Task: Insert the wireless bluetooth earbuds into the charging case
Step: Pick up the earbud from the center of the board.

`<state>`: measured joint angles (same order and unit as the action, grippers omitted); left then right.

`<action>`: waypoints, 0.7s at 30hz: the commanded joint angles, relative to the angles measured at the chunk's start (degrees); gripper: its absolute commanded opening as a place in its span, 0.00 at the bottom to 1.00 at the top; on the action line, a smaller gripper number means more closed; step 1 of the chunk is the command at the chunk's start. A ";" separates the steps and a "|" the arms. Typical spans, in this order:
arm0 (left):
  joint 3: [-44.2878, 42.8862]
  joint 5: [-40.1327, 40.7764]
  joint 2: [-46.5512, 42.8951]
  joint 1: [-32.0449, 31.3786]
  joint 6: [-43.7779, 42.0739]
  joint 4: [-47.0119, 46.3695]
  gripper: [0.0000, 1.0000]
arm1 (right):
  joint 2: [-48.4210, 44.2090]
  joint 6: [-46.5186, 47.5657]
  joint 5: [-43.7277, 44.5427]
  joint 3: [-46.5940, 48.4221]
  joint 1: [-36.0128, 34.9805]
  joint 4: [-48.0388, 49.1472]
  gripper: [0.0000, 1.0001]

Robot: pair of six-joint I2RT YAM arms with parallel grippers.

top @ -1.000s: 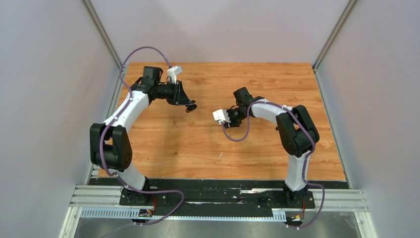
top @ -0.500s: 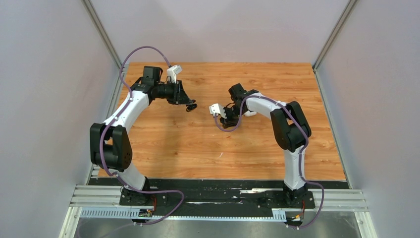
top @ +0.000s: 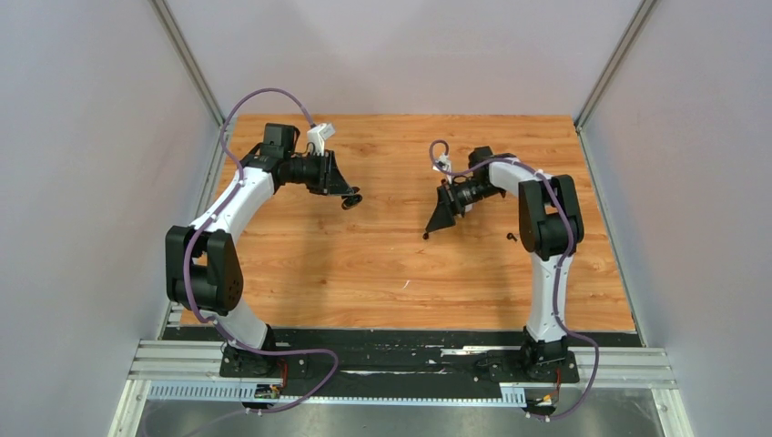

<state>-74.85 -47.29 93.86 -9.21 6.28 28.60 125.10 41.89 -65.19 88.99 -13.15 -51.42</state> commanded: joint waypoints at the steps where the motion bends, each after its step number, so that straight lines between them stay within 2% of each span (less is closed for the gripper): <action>1: -1.05 -0.49 -0.93 0.29 -0.87 0.66 0.00 | -3.86 -7.57 2.11 1.23 0.48 2.89 1.00; 5: -1.28 -0.39 -0.63 0.34 0.05 -0.66 0.00 | -6.82 -13.96 9.69 4.17 0.67 7.15 1.00; 6: -1.27 -0.21 -0.66 0.34 0.31 -0.79 0.00 | -8.60 -16.51 14.33 3.66 0.36 9.75 1.00; 8: -1.14 0.24 -0.88 0.34 0.57 -1.02 0.00 | -14.57 -23.71 29.09 -1.13 -0.72 19.85 1.00; 9: -1.12 0.34 -0.97 0.34 0.57 -1.03 0.00 | -18.30 -24.62 31.60 -4.44 -0.77 25.46 1.00; 12: -0.48 0.38 -1.47 0.33 0.60 -1.11 0.00 | -26.82 -23.00 26.08 -14.06 -0.78 39.09 1.00; 14: 0.21 0.24 -1.79 0.34 0.95 -1.65 0.00 | -27.61 -25.92 20.01 -16.47 -0.48 42.67 1.00; 16: 0.75 0.14 -1.84 0.34 1.50 -2.30 0.00 | -23.56 -24.15 12.00 -12.63 -0.28 37.09 0.99; 17: 0.80 0.12 -1.78 0.34 1.65 -2.44 0.00 | -20.45 -18.96 4.92 -7.67 -0.03 28.36 0.89; 18: 0.83 0.05 -1.77 0.34 1.83 -2.61 0.00 | -16.47 -11.41 1.95 -2.00 -0.01 19.40 0.77; 20: 0.54 0.13 -1.76 0.34 1.70 -2.39 0.00 | -10.19 0.78 2.97 7.08 -0.57 4.28 0.57; 21: 0.47 0.15 -1.80 0.34 1.57 -2.18 0.00 | -8.50 6.13 5.61 9.12 -0.76 0.69 0.51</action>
<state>-74.26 -46.52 93.86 -9.21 7.35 28.03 106.67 27.55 -54.61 88.05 -13.54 -28.49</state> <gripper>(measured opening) 0.313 0.621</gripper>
